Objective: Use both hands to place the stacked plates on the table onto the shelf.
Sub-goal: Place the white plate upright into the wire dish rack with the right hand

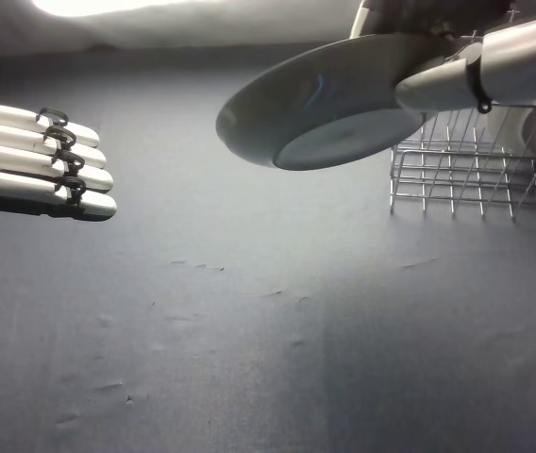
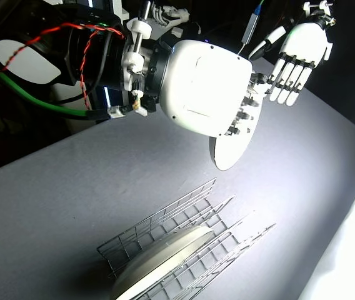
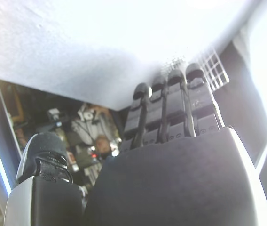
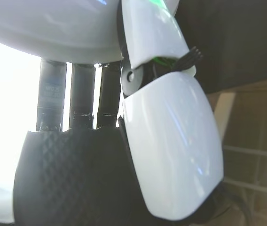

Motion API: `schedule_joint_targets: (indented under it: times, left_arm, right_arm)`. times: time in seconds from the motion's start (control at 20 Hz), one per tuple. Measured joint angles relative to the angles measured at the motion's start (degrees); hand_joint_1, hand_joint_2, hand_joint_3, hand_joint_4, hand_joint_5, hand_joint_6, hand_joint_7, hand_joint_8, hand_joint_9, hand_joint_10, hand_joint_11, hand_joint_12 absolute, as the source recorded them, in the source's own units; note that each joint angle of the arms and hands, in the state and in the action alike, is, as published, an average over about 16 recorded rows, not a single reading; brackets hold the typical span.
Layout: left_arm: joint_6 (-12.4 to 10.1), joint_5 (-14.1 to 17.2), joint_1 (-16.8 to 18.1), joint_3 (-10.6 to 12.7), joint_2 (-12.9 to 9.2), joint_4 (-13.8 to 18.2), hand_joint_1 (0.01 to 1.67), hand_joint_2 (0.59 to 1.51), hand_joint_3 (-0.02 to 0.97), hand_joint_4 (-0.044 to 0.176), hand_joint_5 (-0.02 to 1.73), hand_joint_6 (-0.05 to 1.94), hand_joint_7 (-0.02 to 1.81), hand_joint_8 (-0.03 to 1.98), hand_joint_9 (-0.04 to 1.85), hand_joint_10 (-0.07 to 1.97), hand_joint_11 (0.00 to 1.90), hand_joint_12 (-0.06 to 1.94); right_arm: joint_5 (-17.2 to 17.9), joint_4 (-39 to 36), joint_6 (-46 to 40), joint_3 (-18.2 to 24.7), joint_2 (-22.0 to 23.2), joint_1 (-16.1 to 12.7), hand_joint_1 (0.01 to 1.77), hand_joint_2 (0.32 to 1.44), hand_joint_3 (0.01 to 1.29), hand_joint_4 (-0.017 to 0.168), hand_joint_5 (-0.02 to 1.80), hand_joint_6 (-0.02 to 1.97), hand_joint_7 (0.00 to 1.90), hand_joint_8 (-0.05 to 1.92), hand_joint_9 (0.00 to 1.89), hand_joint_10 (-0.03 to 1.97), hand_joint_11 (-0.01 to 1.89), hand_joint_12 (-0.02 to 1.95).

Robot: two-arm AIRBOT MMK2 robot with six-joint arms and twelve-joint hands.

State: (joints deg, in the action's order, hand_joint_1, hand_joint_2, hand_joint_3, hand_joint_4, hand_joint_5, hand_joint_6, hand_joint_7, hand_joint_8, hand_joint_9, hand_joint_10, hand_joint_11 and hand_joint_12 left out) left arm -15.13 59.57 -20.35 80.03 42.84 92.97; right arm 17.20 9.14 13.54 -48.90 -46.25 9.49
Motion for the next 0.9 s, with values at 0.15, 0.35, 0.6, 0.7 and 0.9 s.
schedule_joint_targets:
  times: [0.15, 0.35, 0.6, 0.7, 0.9]
  left_arm:
    - [0.0, 0.0, 0.0, 0.0, 0.0, 0.1, 0.01, 1.120, 0.021, 0.002, 0.05, 0.01, 0.03, 0.00, 0.02, 0.01, 0.02, 0.01]
    - [0.0, 0.0, 0.0, 0.0, 0.1, 0.2, 0.01, 1.120, 0.021, 0.002, 0.05, 0.01, 0.03, 0.00, 0.02, 0.01, 0.02, 0.01]
    - [0.0, 0.0, 0.0, 0.0, 0.2, 0.2, 0.01, 1.120, 0.022, 0.002, 0.05, 0.01, 0.03, 0.00, 0.02, 0.01, 0.02, 0.01]
    - [0.0, 0.0, 0.0, 0.0, 0.2, 0.3, 0.01, 1.120, 0.022, 0.002, 0.05, 0.01, 0.03, 0.00, 0.02, 0.01, 0.02, 0.01]
    - [0.0, 0.0, 0.0, 0.0, 0.2, 0.3, 0.01, 1.120, 0.021, 0.002, 0.06, 0.01, 0.03, 0.00, 0.02, 0.01, 0.02, 0.01]
  right_arm:
    - [-0.3, 1.1, 0.0, -0.3, 0.8, -0.1, 1.45, 1.05, 0.01, -0.009, 0.87, 0.90, 0.97, 0.83, 0.89, 1.13, 0.79, 1.28]
    - [-0.6, 1.7, 0.0, -0.7, 1.8, -0.2, 1.45, 1.06, 0.01, -0.009, 0.87, 0.95, 0.91, 0.90, 0.83, 1.22, 0.76, 1.20]
    - [-0.9, 2.1, 0.1, -1.2, 3.0, -0.1, 1.45, 1.08, 0.01, -0.009, 0.86, 1.01, 0.86, 0.94, 0.79, 1.29, 0.72, 1.20]
    - [-1.0, 2.1, 0.1, -1.3, 3.4, 0.0, 1.44, 1.08, 0.01, -0.009, 0.85, 1.03, 0.85, 0.94, 0.78, 1.28, 0.71, 1.24]
    - [-1.0, 2.2, 0.0, -1.3, 4.2, 0.5, 1.44, 1.08, 0.01, -0.010, 0.84, 1.04, 0.88, 0.89, 0.82, 1.24, 0.73, 1.27]
